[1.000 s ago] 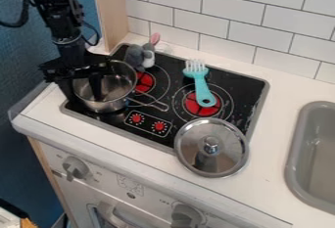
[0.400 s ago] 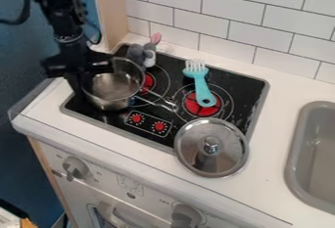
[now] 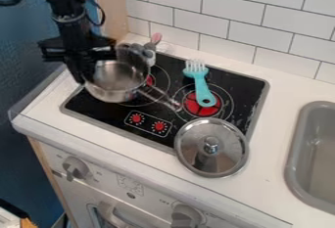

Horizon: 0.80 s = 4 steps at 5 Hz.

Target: Moved the pot from the left of the cooker to the right top of the cooker

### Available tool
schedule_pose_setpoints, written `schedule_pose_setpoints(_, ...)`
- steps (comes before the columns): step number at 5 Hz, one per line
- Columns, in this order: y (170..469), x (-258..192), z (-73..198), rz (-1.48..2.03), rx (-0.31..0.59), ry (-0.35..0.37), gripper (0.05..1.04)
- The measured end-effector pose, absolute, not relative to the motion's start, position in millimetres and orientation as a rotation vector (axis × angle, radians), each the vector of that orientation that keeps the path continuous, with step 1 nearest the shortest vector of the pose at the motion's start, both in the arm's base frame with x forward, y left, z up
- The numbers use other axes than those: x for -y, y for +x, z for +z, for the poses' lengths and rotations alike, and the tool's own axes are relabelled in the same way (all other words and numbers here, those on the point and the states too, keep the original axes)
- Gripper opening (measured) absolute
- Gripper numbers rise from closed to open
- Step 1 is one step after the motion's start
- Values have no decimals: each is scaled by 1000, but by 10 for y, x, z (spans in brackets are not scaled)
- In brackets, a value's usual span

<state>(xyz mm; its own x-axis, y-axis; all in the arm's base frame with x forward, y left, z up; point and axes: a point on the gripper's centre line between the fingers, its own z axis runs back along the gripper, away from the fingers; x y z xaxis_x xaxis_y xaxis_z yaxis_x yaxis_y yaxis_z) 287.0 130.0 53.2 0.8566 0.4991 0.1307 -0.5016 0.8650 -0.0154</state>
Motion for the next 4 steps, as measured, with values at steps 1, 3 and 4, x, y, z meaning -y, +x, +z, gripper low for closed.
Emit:
schedule_pose_setpoints(1, 2999, -1118, 655, 410, 131, -71, 77)
schedule_pose_setpoints(3, 3288, -354, 803, 252, 156, -153, 78)
schedule_pose_setpoints(4, 3412, 45, 896, 169, 183, -154, 77)
